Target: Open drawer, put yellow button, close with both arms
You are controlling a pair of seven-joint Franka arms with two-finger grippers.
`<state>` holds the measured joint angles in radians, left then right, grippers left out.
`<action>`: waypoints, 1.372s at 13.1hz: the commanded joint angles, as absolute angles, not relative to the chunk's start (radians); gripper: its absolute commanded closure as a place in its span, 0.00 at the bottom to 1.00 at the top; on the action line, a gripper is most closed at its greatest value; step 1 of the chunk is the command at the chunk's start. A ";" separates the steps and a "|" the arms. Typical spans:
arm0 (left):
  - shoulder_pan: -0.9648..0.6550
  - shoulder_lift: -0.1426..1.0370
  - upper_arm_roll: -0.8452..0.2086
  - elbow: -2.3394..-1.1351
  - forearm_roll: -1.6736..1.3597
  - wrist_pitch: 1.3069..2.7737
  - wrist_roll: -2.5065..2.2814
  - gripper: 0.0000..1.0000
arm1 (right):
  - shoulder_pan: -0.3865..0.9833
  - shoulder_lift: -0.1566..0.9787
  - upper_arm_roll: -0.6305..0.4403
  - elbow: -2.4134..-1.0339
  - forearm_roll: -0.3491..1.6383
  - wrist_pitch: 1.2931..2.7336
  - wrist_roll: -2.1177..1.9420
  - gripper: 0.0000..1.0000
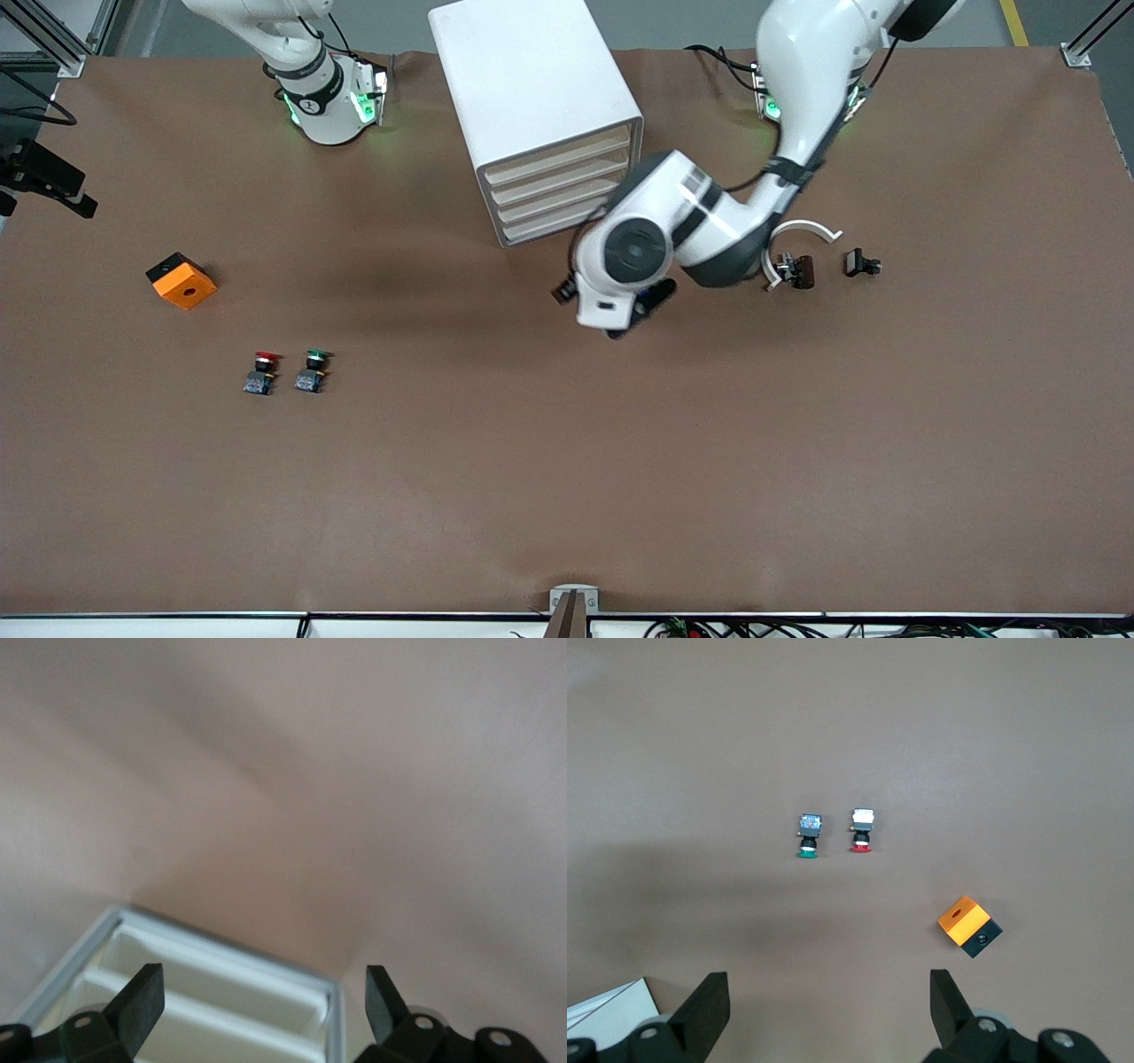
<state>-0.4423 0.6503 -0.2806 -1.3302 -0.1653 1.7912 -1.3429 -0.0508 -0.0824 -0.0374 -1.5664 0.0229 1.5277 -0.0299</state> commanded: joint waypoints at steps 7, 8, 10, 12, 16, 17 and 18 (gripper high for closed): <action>-0.209 0.439 -0.285 -1.342 -0.002 1.597 -1.011 0.00 | -0.081 -0.109 -0.028 -1.597 0.029 1.542 -0.034 0.00; -0.192 0.420 -0.281 -1.341 -0.003 1.565 -0.953 0.00 | -0.083 -0.109 -0.028 -1.597 0.029 1.542 -0.034 0.00; -0.148 0.372 -0.278 -1.353 -0.015 1.513 -0.826 0.00 | -0.100 -0.109 -0.028 -1.597 0.029 1.543 -0.034 0.00; -0.124 0.315 -0.258 -1.359 -0.035 1.430 -0.671 0.00 | -0.104 -0.109 -0.028 -1.597 0.028 1.545 -0.034 0.00; -0.126 0.154 -0.146 -1.489 -0.041 1.371 -0.418 0.00 | -0.100 -0.110 -0.025 -1.600 0.023 1.554 -0.034 0.00; -0.126 0.109 -0.126 -1.534 -0.041 1.371 -0.361 0.00 | -0.100 -0.110 -0.022 -1.601 0.017 1.557 -0.034 0.00; -0.124 0.060 -0.095 -1.581 -0.040 1.373 -0.303 0.00 | -0.095 -0.112 -0.018 -1.603 -0.004 1.571 -0.034 0.00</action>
